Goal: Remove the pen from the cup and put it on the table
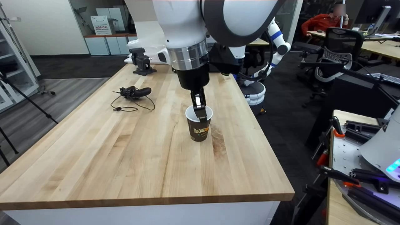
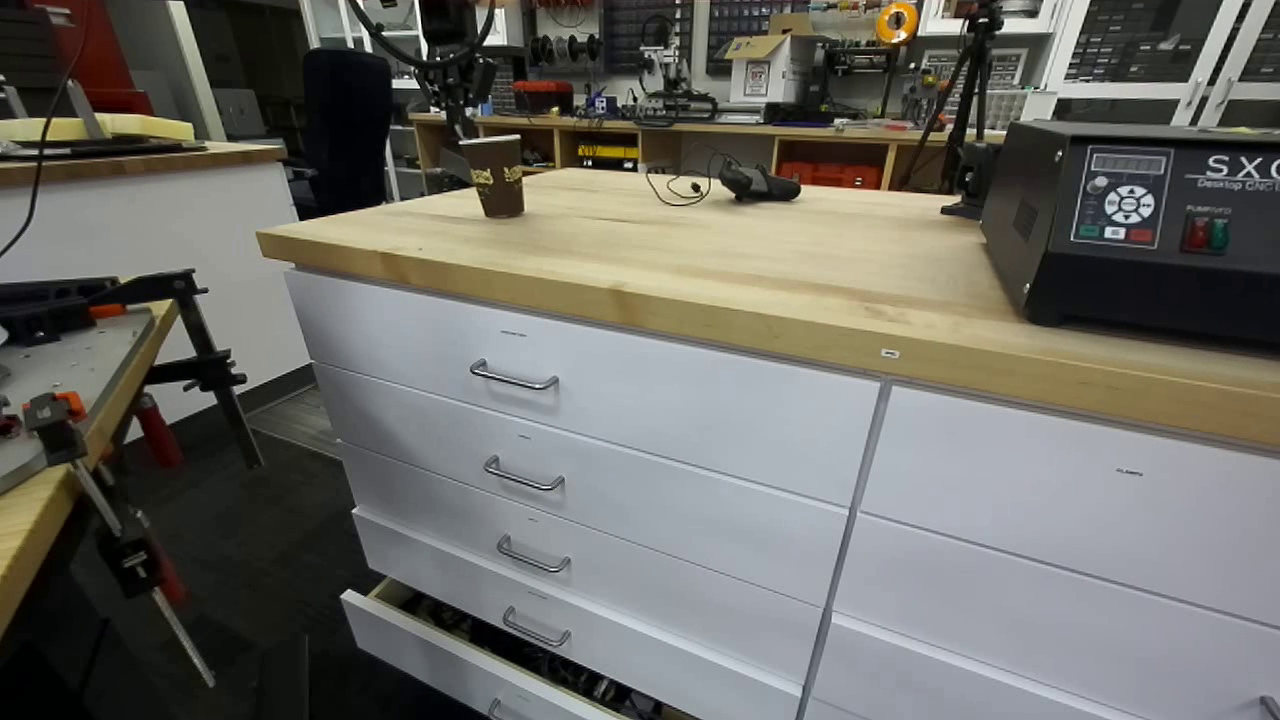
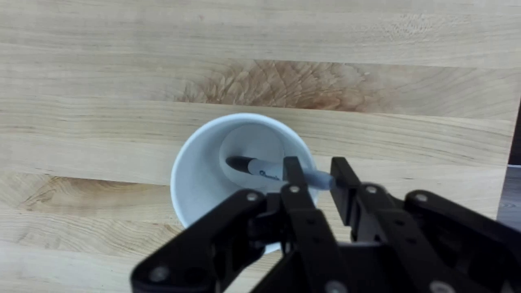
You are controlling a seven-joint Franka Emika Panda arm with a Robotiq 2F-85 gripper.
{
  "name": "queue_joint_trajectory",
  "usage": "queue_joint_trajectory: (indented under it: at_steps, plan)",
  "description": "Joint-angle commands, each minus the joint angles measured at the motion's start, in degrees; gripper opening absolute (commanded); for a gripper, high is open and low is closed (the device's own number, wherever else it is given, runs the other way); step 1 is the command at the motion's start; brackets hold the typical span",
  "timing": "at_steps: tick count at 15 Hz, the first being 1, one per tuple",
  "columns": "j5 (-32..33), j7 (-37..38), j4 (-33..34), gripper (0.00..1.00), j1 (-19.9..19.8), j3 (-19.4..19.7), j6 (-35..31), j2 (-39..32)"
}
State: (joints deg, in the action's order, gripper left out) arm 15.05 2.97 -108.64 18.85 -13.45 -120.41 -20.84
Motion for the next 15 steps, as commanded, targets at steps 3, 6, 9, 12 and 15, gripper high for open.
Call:
queue_joint_trajectory:
  at_steps: [3, 6, 9, 12, 15]
  plan:
    - [0.0, -0.1, -1.2, 0.0, 0.7, -0.1, 1.7, 2.9]
    - [0.1, 0.1, -1.4, 0.03, 0.6, -0.2, 1.4, 3.4]
    - [-0.1, 0.2, -1.7, 0.03, 0.4, -0.2, 1.0, 4.0]
    - [-0.8, -0.5, -2.3, 0.03, -0.2, -0.1, 0.5, 5.4]
    - [-2.3, -1.5, -3.6, 0.03, -1.4, -0.3, -0.7, 8.4]
